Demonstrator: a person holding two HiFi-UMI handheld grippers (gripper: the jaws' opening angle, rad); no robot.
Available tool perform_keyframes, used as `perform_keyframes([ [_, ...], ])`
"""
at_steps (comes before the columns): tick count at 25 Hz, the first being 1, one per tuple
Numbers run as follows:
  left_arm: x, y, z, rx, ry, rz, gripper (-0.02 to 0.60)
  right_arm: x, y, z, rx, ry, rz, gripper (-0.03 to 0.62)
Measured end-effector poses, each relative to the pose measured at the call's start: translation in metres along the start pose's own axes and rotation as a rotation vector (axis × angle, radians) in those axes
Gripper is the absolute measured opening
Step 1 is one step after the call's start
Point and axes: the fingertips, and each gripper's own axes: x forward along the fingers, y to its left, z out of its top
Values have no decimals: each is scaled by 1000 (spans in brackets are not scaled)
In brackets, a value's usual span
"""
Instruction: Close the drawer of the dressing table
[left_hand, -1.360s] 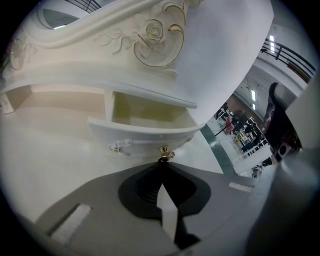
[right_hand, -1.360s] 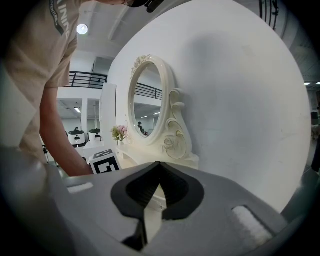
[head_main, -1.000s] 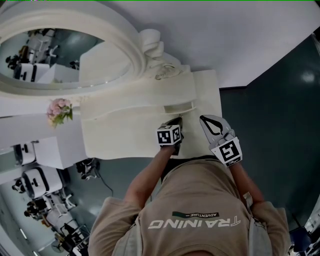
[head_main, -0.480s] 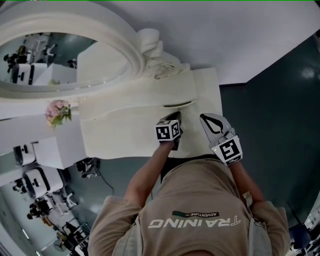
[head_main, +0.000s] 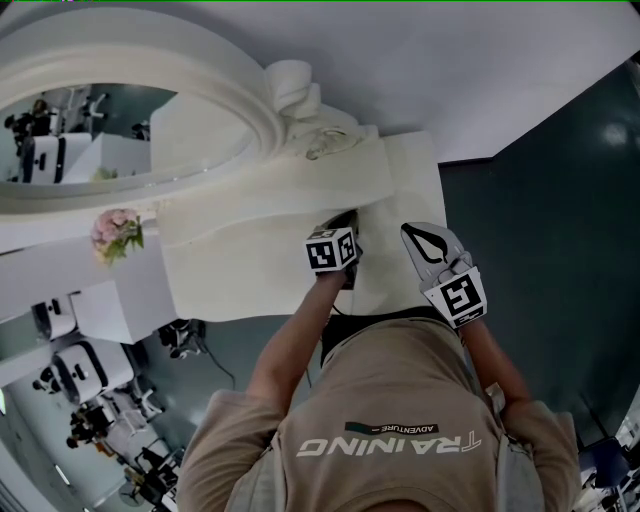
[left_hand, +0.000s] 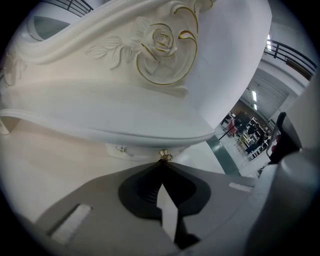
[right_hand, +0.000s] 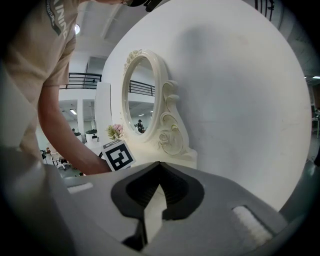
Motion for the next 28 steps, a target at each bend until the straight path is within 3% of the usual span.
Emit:
perform_keyframes([
  [8,1,-1,2,18,-4,-17,18,2,-4,0,6,1,-30,2],
  [18,-50,-16,-14,67,-48,-71,18,-3,23,13,-30,12,-8,2],
  [23,-78,-10,-1,126,-128,-64,18,-4,29,21,-40,6,-22,2],
  [28,-116,-4,28,127,-263,-69,18,-4,35,34,-72,-1,-38,2],
])
